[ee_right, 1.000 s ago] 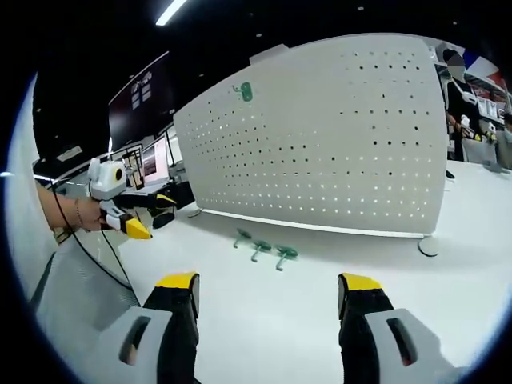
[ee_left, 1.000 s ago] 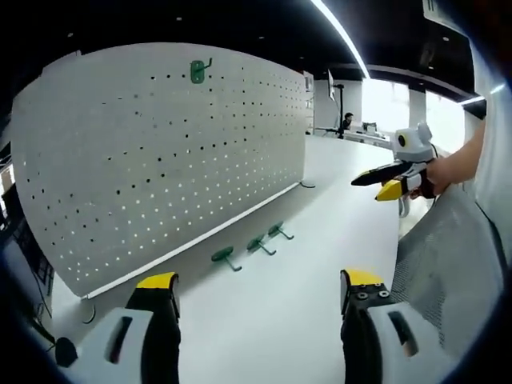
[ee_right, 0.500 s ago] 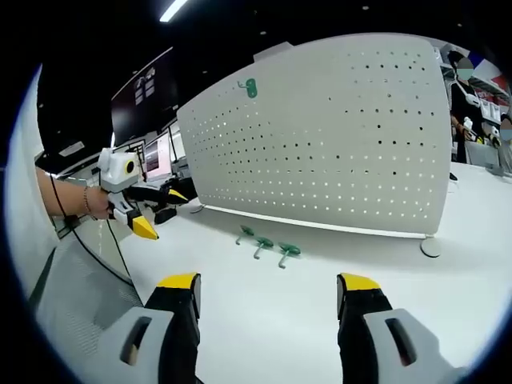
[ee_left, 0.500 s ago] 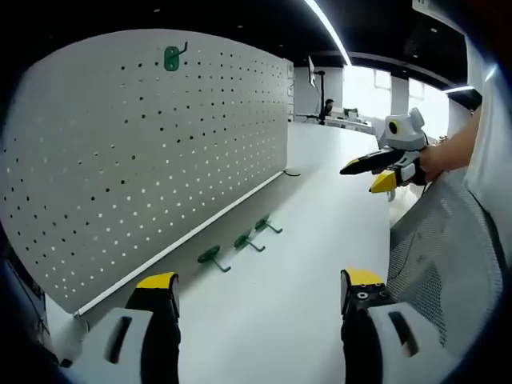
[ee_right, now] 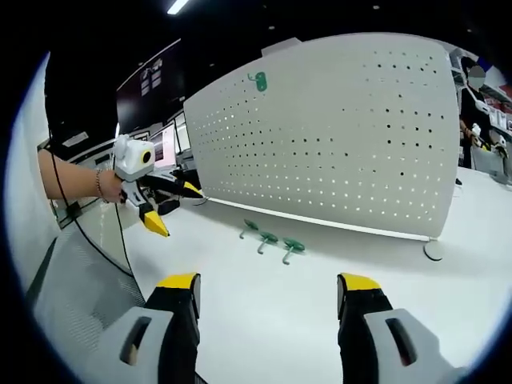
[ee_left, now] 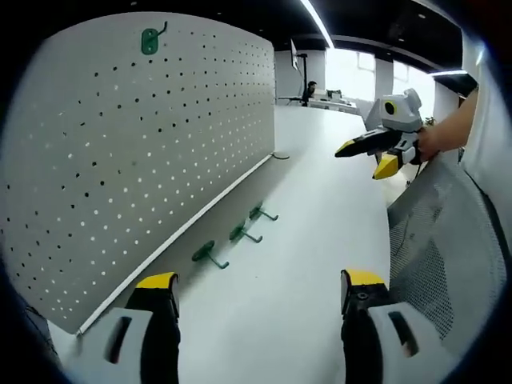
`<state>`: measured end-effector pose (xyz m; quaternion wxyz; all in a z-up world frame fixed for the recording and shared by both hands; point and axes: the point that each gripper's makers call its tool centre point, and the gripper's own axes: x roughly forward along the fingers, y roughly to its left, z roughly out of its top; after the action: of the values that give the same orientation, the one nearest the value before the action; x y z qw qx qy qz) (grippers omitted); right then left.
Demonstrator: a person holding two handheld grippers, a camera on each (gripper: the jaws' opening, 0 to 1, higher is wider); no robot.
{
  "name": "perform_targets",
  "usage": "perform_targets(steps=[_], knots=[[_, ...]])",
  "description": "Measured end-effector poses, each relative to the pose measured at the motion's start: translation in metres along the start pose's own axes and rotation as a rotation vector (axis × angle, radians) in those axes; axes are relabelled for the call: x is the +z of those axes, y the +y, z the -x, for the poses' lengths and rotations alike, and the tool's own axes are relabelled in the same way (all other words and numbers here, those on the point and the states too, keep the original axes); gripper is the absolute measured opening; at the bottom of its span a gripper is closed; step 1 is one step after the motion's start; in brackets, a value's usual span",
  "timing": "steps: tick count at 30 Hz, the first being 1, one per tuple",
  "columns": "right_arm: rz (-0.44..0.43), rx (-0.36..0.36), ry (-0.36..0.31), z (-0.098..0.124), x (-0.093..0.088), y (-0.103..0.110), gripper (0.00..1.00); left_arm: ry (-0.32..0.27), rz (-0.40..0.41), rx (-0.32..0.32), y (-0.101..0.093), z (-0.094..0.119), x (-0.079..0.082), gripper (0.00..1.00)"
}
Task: Insert the hook assembly into the mounting plate slot until the hook locks in place.
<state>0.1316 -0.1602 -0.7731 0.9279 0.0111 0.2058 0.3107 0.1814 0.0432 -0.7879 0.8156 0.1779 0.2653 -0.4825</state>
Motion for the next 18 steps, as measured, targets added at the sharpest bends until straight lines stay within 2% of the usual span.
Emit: perform_targets(steps=[11,18], knots=[[0.004,0.005,0.007,-0.001,-0.002,0.001,0.67,0.084,-0.078,-0.067,0.002,-0.012,-0.009,0.85],[0.006,0.007,0.008,-0.001,-0.001,0.002,0.67,0.161,-0.123,-0.104,0.008,-0.021,-0.026,0.85]])
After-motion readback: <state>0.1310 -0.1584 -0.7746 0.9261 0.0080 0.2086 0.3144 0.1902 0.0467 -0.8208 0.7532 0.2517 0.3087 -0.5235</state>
